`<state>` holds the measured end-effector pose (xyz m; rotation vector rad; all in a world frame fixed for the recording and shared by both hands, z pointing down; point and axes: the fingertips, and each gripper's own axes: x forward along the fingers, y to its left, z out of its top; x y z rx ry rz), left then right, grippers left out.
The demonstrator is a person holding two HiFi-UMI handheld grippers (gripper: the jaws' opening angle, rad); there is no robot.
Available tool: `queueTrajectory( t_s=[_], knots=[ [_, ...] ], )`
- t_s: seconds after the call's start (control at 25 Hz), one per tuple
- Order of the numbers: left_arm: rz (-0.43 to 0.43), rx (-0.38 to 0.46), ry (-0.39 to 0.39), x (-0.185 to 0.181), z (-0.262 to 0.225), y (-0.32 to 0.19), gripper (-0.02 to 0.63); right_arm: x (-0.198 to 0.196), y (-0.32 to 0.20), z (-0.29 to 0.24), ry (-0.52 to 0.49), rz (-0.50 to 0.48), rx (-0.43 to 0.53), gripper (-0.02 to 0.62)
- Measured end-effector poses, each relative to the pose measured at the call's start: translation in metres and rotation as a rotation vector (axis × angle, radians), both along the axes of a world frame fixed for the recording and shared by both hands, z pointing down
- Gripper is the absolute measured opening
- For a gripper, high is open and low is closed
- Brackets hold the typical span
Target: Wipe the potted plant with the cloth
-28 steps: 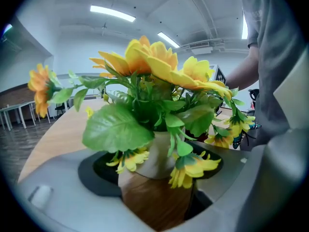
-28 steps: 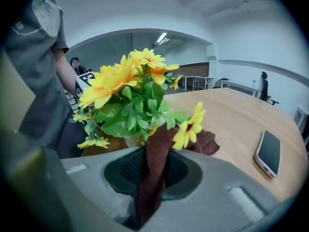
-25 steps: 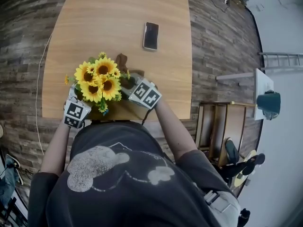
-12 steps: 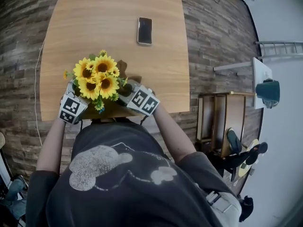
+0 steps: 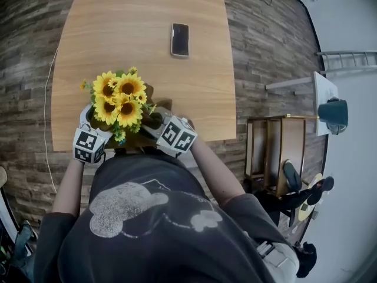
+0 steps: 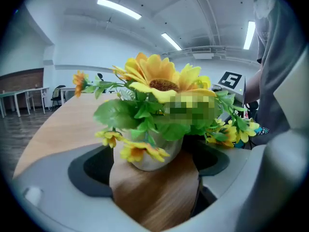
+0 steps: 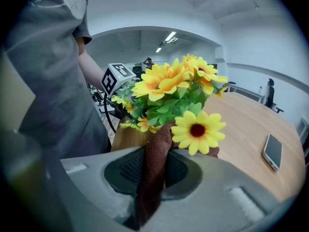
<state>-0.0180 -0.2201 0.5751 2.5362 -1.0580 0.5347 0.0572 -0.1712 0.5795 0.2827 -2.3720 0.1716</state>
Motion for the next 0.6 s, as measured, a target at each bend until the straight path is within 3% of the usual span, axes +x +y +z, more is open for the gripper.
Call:
queueTrajectory(
  t_s=[0.36,0.6],
  knots=[
    [-0.096,0.028,-0.014,-0.006,0.009,0.024,0.572,-0.035,0.043,-0.010,-0.035,-0.153,0.013,0.055],
    [-0.157,0.059,-0.052,-0.007,0.010,0.025,0.597,-0.018,0.046,-0.018,-0.064,-0.138,0.001,0.055]
  ],
)
